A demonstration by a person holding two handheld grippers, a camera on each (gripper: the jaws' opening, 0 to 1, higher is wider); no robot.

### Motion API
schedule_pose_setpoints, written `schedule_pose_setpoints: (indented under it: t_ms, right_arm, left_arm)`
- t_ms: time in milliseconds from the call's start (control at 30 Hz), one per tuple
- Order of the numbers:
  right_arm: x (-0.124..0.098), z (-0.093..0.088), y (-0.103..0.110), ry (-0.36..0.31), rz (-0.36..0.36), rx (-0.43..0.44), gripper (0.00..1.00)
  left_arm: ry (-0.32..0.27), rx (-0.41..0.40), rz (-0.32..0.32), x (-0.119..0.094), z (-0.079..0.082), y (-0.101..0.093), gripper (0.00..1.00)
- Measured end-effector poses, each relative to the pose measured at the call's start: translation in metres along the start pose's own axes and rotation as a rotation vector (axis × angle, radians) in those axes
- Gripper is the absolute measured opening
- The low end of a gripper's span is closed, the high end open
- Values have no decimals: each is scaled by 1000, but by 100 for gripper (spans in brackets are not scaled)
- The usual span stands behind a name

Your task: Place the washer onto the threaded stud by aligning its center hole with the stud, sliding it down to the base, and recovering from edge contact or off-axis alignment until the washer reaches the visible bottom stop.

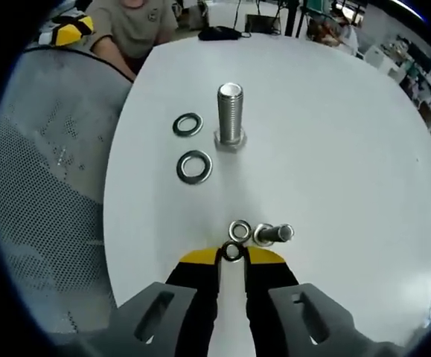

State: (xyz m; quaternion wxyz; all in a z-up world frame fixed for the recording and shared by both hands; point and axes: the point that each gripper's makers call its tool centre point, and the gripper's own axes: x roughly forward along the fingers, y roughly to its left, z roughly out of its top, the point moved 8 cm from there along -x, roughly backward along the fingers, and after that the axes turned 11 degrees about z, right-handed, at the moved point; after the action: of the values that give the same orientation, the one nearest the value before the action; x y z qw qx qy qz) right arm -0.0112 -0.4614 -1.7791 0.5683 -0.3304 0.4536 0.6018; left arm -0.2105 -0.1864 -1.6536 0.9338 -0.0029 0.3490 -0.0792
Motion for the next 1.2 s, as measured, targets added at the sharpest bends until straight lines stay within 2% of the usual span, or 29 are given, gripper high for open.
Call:
schedule_pose_setpoints:
  t_ms: [133,233,500,633,1000,1200]
  right_arm:
    - [-4,-1,1,4,9,4,13]
    - [-10,-1,1,-23,16,35,13]
    - [-23,0,7,-56,9,33,13]
    - [-33,4,10,-27,-36,-37,13]
    - [-50,22,19,-92,-62,-54,13]
    - [-57,27,17,-106,-105,-82,13]
  left_arm:
    - [4,1,1,0,0,0,7]
    - [7,1,1,0,-1,0,7]
    - [11,4,-1,0,-1,0,7]
    - [10,3,-1,0,-1,0,7]
    - [8,-1,2,0,-1,0,7]
    - [5,-5,6,0,-1,1,7]
